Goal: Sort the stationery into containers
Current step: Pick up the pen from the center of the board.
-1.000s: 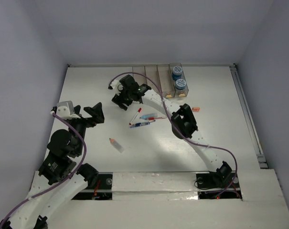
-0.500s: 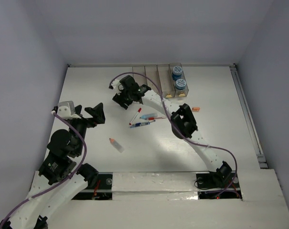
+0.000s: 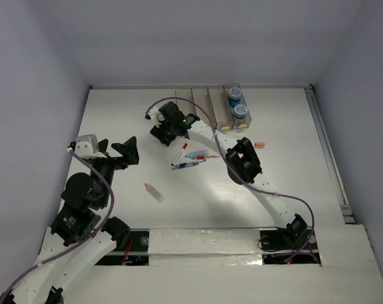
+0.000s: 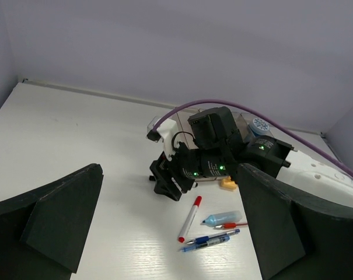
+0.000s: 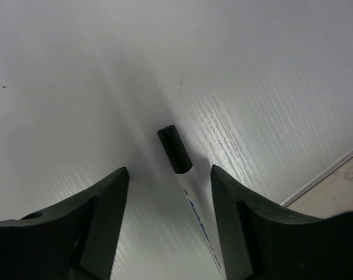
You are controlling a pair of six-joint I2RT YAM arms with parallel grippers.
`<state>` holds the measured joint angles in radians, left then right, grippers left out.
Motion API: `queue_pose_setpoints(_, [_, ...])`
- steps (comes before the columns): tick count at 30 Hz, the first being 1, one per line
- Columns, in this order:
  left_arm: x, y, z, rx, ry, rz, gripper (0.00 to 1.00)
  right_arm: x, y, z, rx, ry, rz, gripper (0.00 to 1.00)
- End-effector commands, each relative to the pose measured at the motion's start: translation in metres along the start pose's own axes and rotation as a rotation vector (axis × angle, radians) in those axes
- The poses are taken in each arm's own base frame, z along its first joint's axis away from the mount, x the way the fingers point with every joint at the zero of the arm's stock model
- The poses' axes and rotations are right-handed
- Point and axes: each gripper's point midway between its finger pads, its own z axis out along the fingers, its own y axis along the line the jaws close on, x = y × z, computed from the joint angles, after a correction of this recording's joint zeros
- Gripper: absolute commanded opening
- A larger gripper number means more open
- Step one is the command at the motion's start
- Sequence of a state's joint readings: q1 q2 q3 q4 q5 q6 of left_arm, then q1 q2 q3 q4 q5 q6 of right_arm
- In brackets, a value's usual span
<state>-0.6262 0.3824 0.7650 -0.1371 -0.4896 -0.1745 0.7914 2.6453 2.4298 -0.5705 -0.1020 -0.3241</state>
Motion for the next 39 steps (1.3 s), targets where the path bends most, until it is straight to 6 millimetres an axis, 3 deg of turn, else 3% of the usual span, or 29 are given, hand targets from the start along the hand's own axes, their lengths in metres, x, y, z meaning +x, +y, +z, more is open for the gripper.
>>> queue_pose_setpoints(1, [-0.014, -0.003, 0.0, 0.015, -0.057, -0.019, 0.99, 0.024, 0.004, 0.004, -0.028, 0.067, 0.039, 0.6])
queue_pose_setpoints(3, [-0.015, -0.003, -0.001, 0.017, -0.059, -0.021, 0.99, 0.026, 0.007, 0.002, -0.038, 0.073, 0.05, 0.56])
queue_pose_setpoints(8, [-0.015, -0.003, -0.001, 0.02, -0.06, -0.02, 0.99, 0.022, 0.031, 0.0, -0.06, 0.075, 0.031, 0.33])
queue_pose_setpoints(13, [-0.016, -0.003, -0.002, 0.023, -0.062, -0.022, 0.99, 0.011, 0.047, -0.009, -0.071, 0.068, 0.066, 0.22])
queue_pose_setpoints(15, [-0.016, -0.003, -0.002, 0.024, -0.063, -0.022, 0.99, 0.01, 0.049, -0.011, -0.076, 0.064, 0.098, 0.24])
queue_pose_setpoints(17, [-0.017, -0.004, -0.002, 0.027, -0.065, -0.024, 0.99, 0.012, 0.047, -0.01, -0.061, 0.071, 0.1, 0.43])
queue_pose_setpoints(20, [-0.015, -0.003, -0.003, 0.028, -0.064, -0.023, 0.99, 0.021, 0.045, -0.008, -0.048, 0.095, 0.09, 0.43])
queue_pose_setpoints(22, [-0.017, -0.003, -0.004, 0.029, -0.069, -0.026, 0.99, 0.028, 0.048, -0.006, -0.06, 0.11, 0.087, 0.36])
queue_pose_setpoints(25, [-0.017, -0.003, -0.004, 0.028, -0.069, -0.028, 0.99, 0.03, 0.05, -0.004, -0.065, 0.109, 0.09, 0.14])
queue_pose_setpoints(27, [-0.017, -0.003, -0.004, 0.028, -0.069, -0.028, 0.99, 0.023, 0.048, -0.003, -0.059, 0.082, 0.094, 0.06])
queue_pose_setpoints(28, [-0.017, -0.003, -0.004, 0.027, -0.069, -0.028, 0.99, 0.014, 0.045, -0.005, -0.046, 0.057, 0.096, 0.0])
queue_pose_setpoints(30, [-0.015, -0.003, -0.003, 0.027, -0.065, -0.025, 0.99, -0.01, 0.035, -0.007, -0.004, -0.023, 0.102, 0.0])
queue_pose_setpoints(31, [-0.015, -0.003, -0.003, 0.028, -0.064, -0.024, 0.99, -0.037, 0.02, -0.014, 0.06, -0.108, 0.115, 0.0])
queue_pose_setpoints(34, [-0.013, -0.003, -0.001, 0.025, -0.058, -0.021, 0.99, -0.083, 0.006, -0.032, 0.112, -0.245, 0.148, 0.0])
queue_pose_setpoints(35, [-0.013, -0.003, -0.001, 0.023, -0.058, -0.021, 0.99, -0.112, -0.01, -0.051, 0.156, -0.334, 0.187, 0.0])
queue_pose_setpoints(37, [-0.014, -0.002, -0.002, 0.02, -0.06, -0.02, 0.99, -0.135, -0.027, -0.074, 0.199, -0.418, 0.235, 0.0])
queue_pose_setpoints(38, [-0.013, -0.002, -0.001, 0.02, -0.059, -0.019, 0.99, -0.165, -0.041, -0.107, 0.226, -0.524, 0.258, 0.0])
queue_pose_setpoints(39, [-0.013, -0.003, -0.001, 0.022, -0.058, -0.019, 0.99, -0.16, -0.052, -0.113, 0.241, -0.534, 0.303, 0.0])
